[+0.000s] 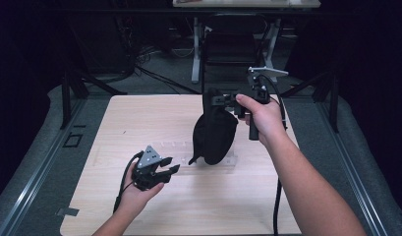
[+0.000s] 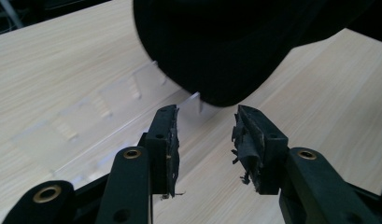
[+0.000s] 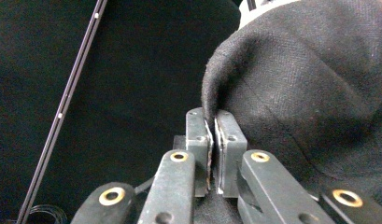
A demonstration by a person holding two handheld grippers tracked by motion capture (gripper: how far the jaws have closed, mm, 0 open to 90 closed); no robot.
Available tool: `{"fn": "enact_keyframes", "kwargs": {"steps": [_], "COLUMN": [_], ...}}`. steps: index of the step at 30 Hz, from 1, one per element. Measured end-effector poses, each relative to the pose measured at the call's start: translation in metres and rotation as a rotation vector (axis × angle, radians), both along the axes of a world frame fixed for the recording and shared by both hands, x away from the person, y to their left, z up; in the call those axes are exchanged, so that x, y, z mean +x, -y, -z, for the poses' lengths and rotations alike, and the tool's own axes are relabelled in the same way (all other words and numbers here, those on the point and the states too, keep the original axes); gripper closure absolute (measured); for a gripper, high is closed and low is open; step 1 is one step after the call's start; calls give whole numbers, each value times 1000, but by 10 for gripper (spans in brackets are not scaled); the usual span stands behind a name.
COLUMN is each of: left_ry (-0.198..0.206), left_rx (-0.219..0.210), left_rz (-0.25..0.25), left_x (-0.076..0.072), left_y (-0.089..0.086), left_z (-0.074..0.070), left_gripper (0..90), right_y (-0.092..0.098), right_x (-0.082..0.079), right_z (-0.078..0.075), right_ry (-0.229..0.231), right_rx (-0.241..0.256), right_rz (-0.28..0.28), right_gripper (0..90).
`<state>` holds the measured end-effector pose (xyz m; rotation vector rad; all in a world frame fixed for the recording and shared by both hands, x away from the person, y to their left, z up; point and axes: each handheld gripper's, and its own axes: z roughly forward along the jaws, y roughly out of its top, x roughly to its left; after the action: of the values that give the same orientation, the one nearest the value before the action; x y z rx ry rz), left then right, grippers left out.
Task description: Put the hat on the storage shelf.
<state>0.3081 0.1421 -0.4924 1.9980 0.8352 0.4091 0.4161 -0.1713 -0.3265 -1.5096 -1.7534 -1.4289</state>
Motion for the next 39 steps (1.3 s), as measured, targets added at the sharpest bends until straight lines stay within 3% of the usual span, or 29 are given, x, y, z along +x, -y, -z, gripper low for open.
{"fn": "enact_keyframes", "kwargs": {"steps": [9, 19, 39], "left_ry": [41, 60, 102], "left_rx": [6, 11, 76], "left_rz": [60, 84, 81], "left_x": [-2, -3, -1], "left_y": [26, 43, 51], "left_z": [-13, -20, -20], "left_gripper": [612, 644, 812], "right_y": [-1, -3, -7], "right_x": [0, 1, -1], "right_z": [0, 0, -1], "right_ry": [4, 8, 13], "right_rx": [4, 9, 23], "right_rz": [-3, -8, -25], "right_gripper": [856, 854, 816]}}
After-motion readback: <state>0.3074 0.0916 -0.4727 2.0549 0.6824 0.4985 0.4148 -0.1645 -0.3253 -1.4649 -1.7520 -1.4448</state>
